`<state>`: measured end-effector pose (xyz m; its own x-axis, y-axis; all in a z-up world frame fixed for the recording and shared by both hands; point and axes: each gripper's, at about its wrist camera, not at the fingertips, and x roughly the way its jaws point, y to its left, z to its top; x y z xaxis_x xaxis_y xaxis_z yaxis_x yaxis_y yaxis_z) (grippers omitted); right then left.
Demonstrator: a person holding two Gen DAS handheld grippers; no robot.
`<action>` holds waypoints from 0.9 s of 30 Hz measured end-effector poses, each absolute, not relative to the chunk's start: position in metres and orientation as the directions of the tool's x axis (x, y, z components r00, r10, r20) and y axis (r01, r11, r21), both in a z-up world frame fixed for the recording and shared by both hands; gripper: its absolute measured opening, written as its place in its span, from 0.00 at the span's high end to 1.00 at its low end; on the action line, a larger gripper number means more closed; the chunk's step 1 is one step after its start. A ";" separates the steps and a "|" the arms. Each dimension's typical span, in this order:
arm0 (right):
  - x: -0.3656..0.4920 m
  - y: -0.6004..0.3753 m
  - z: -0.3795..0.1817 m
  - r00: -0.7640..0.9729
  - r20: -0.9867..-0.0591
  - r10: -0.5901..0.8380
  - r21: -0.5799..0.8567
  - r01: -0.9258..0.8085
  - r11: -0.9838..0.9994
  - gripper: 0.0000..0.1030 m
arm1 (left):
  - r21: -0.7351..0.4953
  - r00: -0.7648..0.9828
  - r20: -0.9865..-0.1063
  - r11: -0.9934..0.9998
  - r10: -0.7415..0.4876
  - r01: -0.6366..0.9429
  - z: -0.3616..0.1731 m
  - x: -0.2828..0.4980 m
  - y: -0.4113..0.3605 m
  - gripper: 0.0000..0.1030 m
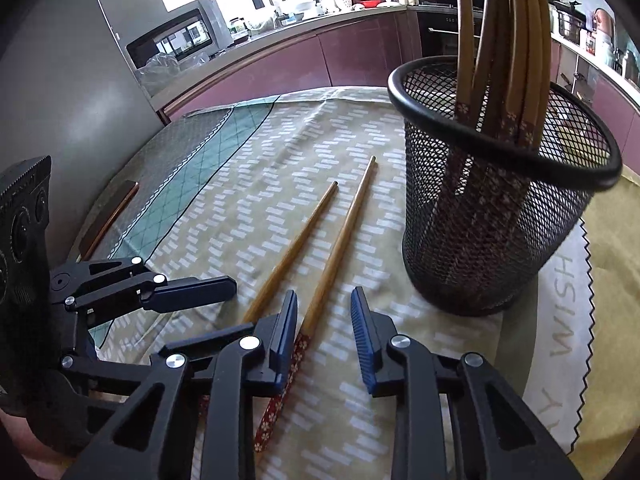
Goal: Organize utensils
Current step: 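Close the right gripper on one of the two remaining chopsticks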
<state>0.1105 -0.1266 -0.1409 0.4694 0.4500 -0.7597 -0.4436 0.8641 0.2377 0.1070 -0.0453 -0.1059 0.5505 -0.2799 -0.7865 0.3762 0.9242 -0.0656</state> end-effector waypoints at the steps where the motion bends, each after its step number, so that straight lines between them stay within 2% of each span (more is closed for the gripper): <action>1: 0.111 -0.126 -0.141 0.470 -0.760 0.449 0.237 -0.444 0.864 0.80 | -0.069 0.552 -0.786 0.928 -0.277 0.367 -0.106 0.109 -0.044 0.76; 3: 0.111 -0.128 -0.142 0.470 -0.759 0.451 0.239 -0.443 0.864 0.82 | -0.080 0.552 -0.786 0.932 -0.276 0.352 -0.105 0.112 -0.041 0.80; 6: 0.109 -0.134 -0.143 0.460 -0.754 0.468 0.267 -0.436 0.859 0.91 | -0.091 0.557 -0.785 0.940 -0.272 0.330 -0.106 0.113 -0.038 0.86; 8: 0.106 -0.137 -0.144 0.462 -0.750 0.474 0.279 -0.429 0.859 0.92 | -0.104 0.557 -0.785 0.944 -0.272 0.314 -0.106 0.114 -0.035 0.89; 13: 0.094 -0.144 -0.145 0.450 -0.741 0.499 0.321 -0.415 0.851 0.94 | -0.141 0.543 -0.786 0.941 -0.295 0.307 -0.106 0.112 -0.030 0.90; 20: 0.089 -0.141 -0.142 0.470 -0.755 0.458 0.265 -0.419 0.868 0.91 | -0.121 0.544 -0.789 0.940 -0.286 0.318 -0.106 0.114 -0.033 0.83; 22: 0.092 -0.136 -0.142 0.474 -0.762 0.442 0.244 -0.422 0.873 0.83 | -0.111 0.545 -0.790 0.940 -0.280 0.323 -0.106 0.119 -0.036 0.82; 24: 0.095 -0.130 -0.142 0.482 -0.763 0.430 0.219 -0.433 0.874 0.81 | -0.092 0.546 -0.793 0.939 -0.270 0.331 -0.106 0.124 -0.040 0.81; 27: 0.097 -0.123 -0.142 0.509 -0.763 0.398 0.168 -0.438 0.883 0.83 | -0.075 0.550 -0.794 0.940 -0.258 0.333 -0.106 0.132 -0.044 0.82</action>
<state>0.0969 -0.1233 -0.1424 0.5088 0.3979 -0.7634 -0.4383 0.8830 0.1681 0.1320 -0.0442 -0.1063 0.5499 -0.2581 -0.7943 0.3328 0.9400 -0.0750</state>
